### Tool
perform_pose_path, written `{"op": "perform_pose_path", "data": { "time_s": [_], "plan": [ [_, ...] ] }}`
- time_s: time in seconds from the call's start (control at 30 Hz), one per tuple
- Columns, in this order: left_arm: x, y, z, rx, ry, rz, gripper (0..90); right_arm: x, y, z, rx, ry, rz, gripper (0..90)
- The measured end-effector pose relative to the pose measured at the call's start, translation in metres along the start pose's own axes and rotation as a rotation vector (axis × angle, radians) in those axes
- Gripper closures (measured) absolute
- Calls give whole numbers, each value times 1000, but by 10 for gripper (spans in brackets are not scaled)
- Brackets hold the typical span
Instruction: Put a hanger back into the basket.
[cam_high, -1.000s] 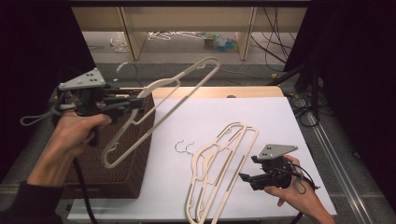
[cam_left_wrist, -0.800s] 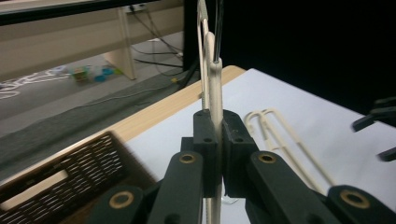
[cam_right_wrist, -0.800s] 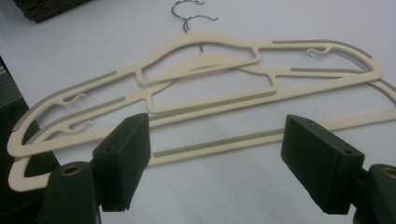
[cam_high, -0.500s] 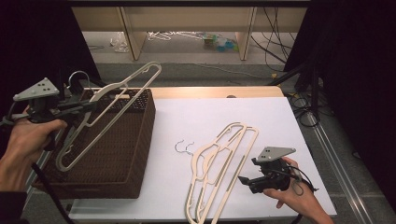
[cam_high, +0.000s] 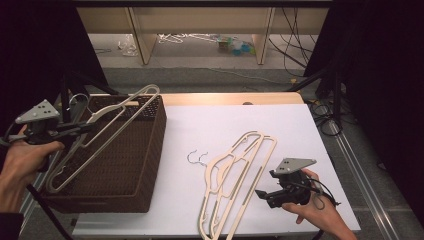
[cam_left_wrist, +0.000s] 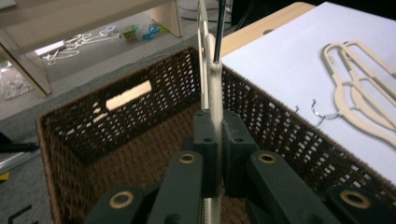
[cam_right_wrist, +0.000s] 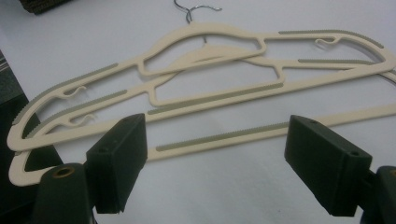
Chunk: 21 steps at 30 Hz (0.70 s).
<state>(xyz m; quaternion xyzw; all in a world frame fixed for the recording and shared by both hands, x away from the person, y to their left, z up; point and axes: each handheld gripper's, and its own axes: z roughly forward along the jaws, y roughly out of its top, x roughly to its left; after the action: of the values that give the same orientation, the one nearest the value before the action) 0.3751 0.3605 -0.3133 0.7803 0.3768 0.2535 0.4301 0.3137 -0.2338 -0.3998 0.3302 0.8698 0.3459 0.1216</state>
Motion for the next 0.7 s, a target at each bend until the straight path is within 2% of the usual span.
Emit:
{"op": "perform_pose_path", "data": {
  "time_s": [0.07,0.2,0.27,0.3,0.33,0.37,0.43,0.47,0.5,0.63,0.67,0.7],
  "plan": [
    [3,-5,2,15,1,5,860,0,0,1,3,0,2,219],
    [6,-15,7,51,13,-16,860,1,-1,2,-10,-2,-5,220],
    [8,-21,12,56,4,-35,860,1,0,1,2,6,-5,220],
    [10,-23,13,74,3,-21,859,1,0,1,0,6,-1,220],
    [9,-25,16,63,-6,-40,859,0,0,1,-3,5,-6,220],
    [9,-28,20,73,-5,-47,859,0,-1,1,0,1,-2,220],
    [8,-32,25,74,-15,-34,859,-1,-1,2,-1,-2,-6,220],
    [6,-35,30,88,-13,-48,859,-1,-1,2,2,0,-5,220],
    [8,-37,33,95,-21,-19,859,0,-2,3,-4,-1,5,220],
    [9,-45,46,134,-16,-13,859,0,-2,4,16,14,-7,223],
    [9,-47,49,144,-11,-35,858,2,-2,5,11,14,8,223],
    [9,-49,52,146,-8,-36,857,1,-2,5,26,27,-6,222]
  ]
}}
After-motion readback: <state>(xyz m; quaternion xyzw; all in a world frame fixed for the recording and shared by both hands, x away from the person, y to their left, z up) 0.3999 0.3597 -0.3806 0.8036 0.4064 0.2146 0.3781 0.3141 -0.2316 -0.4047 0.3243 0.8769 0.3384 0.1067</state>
